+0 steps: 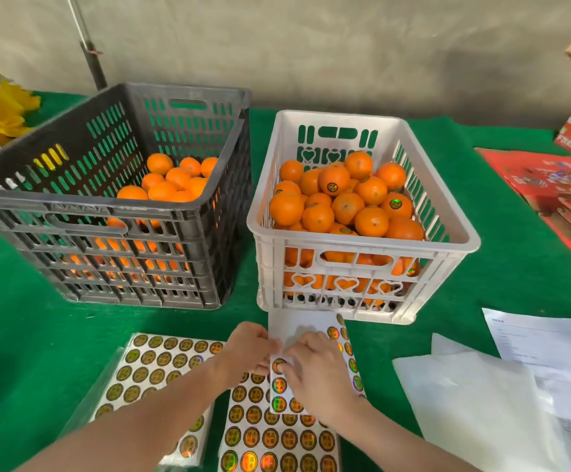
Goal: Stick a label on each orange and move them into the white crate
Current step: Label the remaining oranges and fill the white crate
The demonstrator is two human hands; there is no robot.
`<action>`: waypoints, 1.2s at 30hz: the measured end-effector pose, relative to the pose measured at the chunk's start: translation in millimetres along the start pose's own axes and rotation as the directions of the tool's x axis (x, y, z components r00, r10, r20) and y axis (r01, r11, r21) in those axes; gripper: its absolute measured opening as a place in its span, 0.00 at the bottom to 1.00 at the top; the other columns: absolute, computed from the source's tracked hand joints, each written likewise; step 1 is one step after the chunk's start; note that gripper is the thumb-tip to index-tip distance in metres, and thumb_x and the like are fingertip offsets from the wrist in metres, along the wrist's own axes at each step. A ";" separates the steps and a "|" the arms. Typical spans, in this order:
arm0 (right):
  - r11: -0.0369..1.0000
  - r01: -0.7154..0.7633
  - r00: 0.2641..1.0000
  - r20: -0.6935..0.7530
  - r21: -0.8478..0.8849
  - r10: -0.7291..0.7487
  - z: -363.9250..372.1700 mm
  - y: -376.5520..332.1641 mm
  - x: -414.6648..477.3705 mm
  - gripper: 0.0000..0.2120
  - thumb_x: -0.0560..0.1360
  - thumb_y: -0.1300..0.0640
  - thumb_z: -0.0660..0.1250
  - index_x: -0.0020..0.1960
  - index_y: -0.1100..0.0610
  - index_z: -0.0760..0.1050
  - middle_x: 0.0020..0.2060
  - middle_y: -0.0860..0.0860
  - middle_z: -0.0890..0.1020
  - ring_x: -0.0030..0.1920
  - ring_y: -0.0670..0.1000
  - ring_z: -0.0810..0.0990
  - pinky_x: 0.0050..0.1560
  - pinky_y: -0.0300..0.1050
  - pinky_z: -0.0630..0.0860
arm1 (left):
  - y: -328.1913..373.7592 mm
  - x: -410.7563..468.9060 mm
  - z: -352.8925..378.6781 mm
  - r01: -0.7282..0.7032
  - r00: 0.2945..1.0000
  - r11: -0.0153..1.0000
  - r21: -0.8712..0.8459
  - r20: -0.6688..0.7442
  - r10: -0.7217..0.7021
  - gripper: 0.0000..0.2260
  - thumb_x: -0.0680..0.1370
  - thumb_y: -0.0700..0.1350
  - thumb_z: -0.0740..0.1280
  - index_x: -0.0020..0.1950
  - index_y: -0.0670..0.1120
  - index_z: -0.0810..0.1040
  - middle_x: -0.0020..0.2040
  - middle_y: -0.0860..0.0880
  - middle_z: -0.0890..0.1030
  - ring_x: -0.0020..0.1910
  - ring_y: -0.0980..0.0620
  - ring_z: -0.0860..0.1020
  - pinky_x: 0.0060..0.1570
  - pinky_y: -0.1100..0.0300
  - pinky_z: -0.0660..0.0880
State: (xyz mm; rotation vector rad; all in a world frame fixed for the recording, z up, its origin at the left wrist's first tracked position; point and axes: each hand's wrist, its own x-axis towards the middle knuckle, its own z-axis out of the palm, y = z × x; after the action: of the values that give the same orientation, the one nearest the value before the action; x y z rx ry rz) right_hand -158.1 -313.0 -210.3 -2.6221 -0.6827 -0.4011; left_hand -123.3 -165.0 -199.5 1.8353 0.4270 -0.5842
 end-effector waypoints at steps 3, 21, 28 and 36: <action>0.999 0.018 0.999 -0.042 0.036 -0.016 7.6 -1.8 -3.2 0.11 0.54 0.56 0.82 0.30 0.51 0.80 0.29 0.45 0.77 0.32 0.44 0.77 0.40 0.35 0.75 | -2.1 2.0 0.7 0.030 1.000 0.999 -0.017 -0.009 -0.030 0.08 0.78 0.38 0.66 0.39 0.39 0.77 0.26 0.47 0.76 0.22 0.55 0.76 0.27 0.64 0.75; 0.798 0.217 0.894 -0.443 0.563 0.070 -89.5 -56.2 110.3 0.08 0.77 0.59 0.62 0.52 0.60 0.77 0.41 0.48 0.79 0.42 0.41 0.76 0.43 0.32 0.72 | 22.9 -52.9 -66.2 -0.662 0.675 0.499 0.560 0.154 0.722 0.11 0.76 0.53 0.67 0.55 0.50 0.79 0.39 0.57 0.74 0.34 0.57 0.72 0.35 0.66 0.69; 0.842 0.206 0.913 -0.408 0.499 0.018 -91.7 -106.9 255.1 0.17 0.79 0.64 0.58 0.67 0.61 0.68 0.46 0.55 0.79 0.49 0.52 0.77 0.49 0.50 0.75 | 95.3 -93.1 -192.4 -0.715 0.317 0.483 0.506 -0.381 0.868 0.05 0.77 0.38 0.67 0.49 0.48 0.78 0.31 0.50 0.78 0.25 0.58 0.72 0.26 0.71 0.66; 0.973 -0.011 0.982 -0.182 0.230 0.054 -19.4 -135.4 338.7 0.26 0.75 0.68 0.59 0.72 0.57 0.61 0.53 0.59 0.77 0.52 0.60 0.74 0.40 0.49 0.64 | 141.0 -7.4 -321.1 -0.277 0.631 0.641 0.715 -0.368 0.683 0.10 0.76 0.37 0.67 0.57 0.42 0.80 0.52 0.44 0.82 0.50 0.48 0.79 0.47 0.63 0.68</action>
State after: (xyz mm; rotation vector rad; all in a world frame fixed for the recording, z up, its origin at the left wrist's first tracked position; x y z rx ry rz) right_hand 53.1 -77.4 -27.7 -2.3403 -0.5855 -0.5196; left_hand 7.8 92.5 -0.6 2.6380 0.0910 0.3868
